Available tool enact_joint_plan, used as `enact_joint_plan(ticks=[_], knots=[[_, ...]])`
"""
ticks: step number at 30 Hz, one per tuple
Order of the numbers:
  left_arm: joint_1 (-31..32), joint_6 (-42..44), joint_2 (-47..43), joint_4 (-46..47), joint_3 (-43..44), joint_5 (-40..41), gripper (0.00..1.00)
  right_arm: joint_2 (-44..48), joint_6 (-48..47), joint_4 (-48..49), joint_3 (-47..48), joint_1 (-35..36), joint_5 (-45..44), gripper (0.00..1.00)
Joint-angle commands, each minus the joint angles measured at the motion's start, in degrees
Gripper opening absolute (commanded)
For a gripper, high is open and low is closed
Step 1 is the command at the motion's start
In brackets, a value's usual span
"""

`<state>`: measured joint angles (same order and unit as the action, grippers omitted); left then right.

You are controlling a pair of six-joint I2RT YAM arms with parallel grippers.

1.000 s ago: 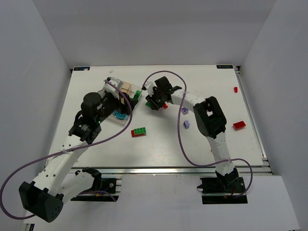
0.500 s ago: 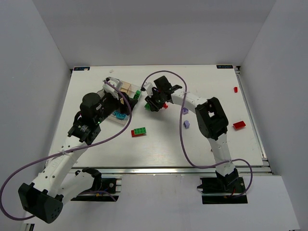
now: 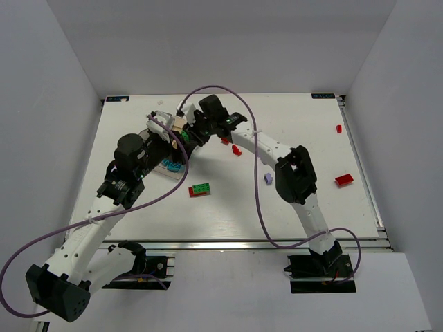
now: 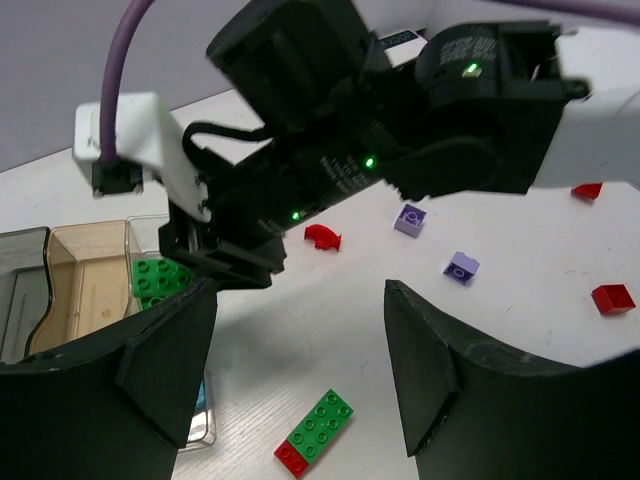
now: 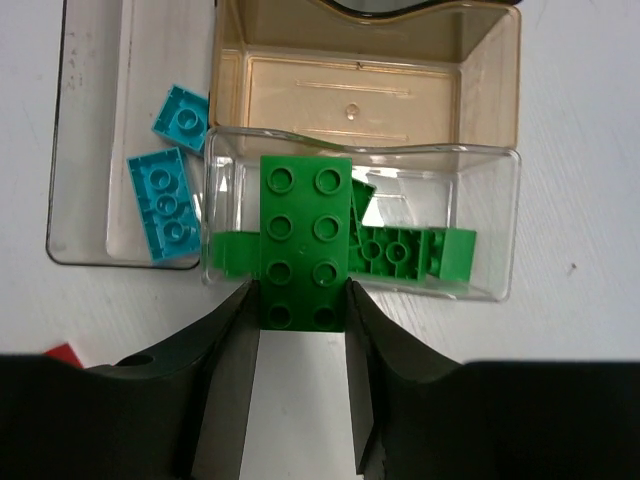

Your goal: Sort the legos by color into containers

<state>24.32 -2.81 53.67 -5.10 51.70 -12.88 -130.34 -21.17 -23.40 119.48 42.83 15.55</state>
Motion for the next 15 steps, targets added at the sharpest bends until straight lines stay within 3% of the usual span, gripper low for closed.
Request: enact_joint_plan(ticks=[1, 8, 11, 14, 15], knots=[[-0.32, 0.17, -1.46, 0.8, -0.37, 0.84, 0.78, -3.42, 0.51, 2.03, 2.69, 0.77, -2.45, 0.04], [-0.32, 0.35, -1.37, 0.71, -0.29, 0.75, 0.78, -4.92, 1.48, 8.89, 1.63, 0.68, -5.62, 0.12], [-0.32, 0.35, -1.29, 0.71, -0.29, 0.67, 0.78, -5.45, 1.48, 10.12, 1.46, 0.33, -6.41, 0.2], [-0.32, 0.26, -1.11, 0.71, -0.29, 0.75, 0.77, -6.06, 1.39, 11.09, 1.81, 0.24, -7.38, 0.33], [-0.32, 0.26, -1.11, 0.71, -0.29, 0.67, 0.77, -6.32, 1.57, 11.27, 2.24, 0.24, -7.46, 0.47]])
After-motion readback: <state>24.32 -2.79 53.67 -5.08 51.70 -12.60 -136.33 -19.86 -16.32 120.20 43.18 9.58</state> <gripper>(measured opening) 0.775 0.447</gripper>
